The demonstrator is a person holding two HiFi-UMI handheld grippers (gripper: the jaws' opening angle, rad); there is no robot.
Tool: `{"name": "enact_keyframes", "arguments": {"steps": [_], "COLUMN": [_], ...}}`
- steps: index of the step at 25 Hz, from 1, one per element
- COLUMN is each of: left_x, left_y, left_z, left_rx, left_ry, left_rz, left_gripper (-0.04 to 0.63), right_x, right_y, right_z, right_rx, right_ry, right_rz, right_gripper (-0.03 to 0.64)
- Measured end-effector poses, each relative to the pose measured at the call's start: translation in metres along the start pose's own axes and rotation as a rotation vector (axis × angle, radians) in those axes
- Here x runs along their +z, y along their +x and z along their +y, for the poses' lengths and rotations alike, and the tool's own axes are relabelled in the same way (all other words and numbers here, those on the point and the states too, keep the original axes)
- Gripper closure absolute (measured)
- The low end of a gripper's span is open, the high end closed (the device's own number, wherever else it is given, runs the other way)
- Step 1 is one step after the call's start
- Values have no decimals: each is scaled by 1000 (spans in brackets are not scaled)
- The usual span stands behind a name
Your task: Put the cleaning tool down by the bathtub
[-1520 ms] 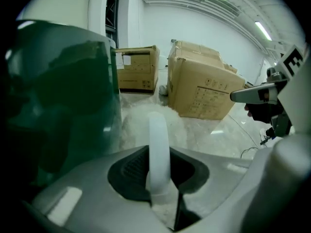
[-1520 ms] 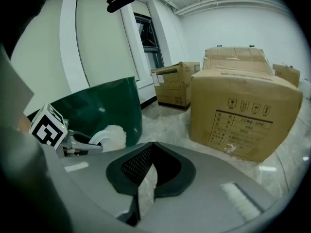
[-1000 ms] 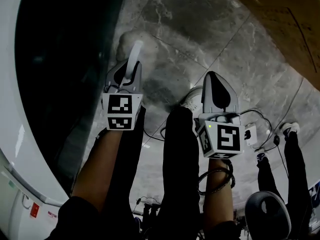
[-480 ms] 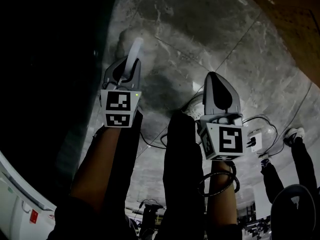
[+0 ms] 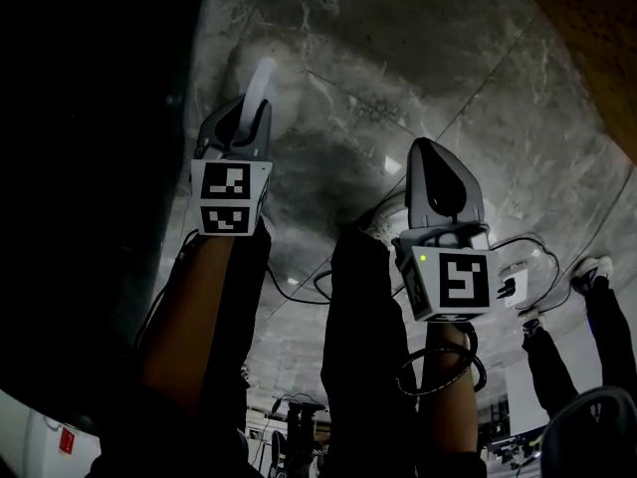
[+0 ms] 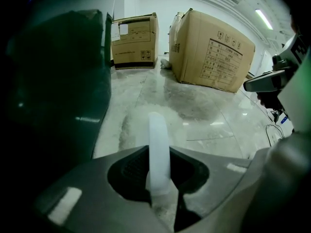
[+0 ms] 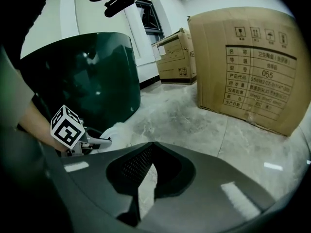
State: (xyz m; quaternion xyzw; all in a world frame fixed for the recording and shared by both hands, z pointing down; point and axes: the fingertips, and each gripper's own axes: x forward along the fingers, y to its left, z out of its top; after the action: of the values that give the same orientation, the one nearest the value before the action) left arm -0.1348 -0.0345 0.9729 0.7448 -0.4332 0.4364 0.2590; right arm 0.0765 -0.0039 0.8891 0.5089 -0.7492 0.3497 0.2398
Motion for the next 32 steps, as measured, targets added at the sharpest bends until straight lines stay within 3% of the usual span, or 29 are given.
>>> {"name": "enact_keyframes", "arguments": {"steps": [5, 29, 32], "left_x": [-10, -14, -13], "left_y": [14, 37, 35], "left_z": [-1, 3, -1], "left_rx": [-6, -21, -29], "left_ry": [40, 47, 62], "left_rz": [12, 23, 25], "left_gripper": [520, 522, 486], "right_x": [-14, -27, -21], "right_y": [5, 29, 28], "right_z": [-8, -9, -8], "right_rx": [-14, 16, 20], "right_ry": [3, -3, -17], "right_rz": [15, 59, 53], "right_gripper": [595, 595, 595]}}
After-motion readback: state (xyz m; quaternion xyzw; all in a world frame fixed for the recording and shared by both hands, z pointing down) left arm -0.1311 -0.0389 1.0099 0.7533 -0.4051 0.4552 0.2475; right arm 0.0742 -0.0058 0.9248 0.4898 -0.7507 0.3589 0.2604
